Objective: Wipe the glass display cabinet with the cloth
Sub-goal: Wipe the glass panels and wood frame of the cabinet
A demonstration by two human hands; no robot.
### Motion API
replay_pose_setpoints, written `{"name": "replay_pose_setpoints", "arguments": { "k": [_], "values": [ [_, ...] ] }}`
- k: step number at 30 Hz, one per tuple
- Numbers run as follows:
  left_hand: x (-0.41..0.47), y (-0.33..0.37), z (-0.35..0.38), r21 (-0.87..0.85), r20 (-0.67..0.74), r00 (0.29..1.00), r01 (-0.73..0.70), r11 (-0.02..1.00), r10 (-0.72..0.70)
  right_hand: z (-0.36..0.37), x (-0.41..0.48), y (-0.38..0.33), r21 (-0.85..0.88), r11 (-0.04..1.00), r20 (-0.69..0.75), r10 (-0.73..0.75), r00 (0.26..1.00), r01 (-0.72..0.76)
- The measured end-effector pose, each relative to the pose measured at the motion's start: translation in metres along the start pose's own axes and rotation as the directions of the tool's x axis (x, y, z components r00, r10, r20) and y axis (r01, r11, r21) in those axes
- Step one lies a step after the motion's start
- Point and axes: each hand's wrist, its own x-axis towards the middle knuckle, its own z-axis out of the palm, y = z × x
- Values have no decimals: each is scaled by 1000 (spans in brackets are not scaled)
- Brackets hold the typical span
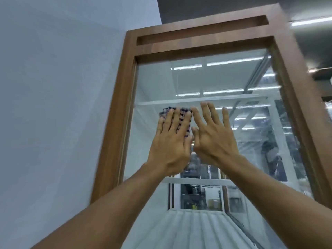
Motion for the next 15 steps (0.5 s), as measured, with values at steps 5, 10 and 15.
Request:
{"name": "replay_pose_setpoints", "arguments": {
  "k": [5,10,15],
  "values": [
    [44,26,2,2,-50,987,150,989,-150,-11,-4,33,-5,1000,6,31,1000,-31],
    [50,54,10,22,36,996,-88,996,87,-25,-11,69,-41,998,12,38,999,-37],
    [93,81,13,7,-49,992,113,994,-112,-49,-16,132,-238,967,5,98,995,-94]
  ]
}}
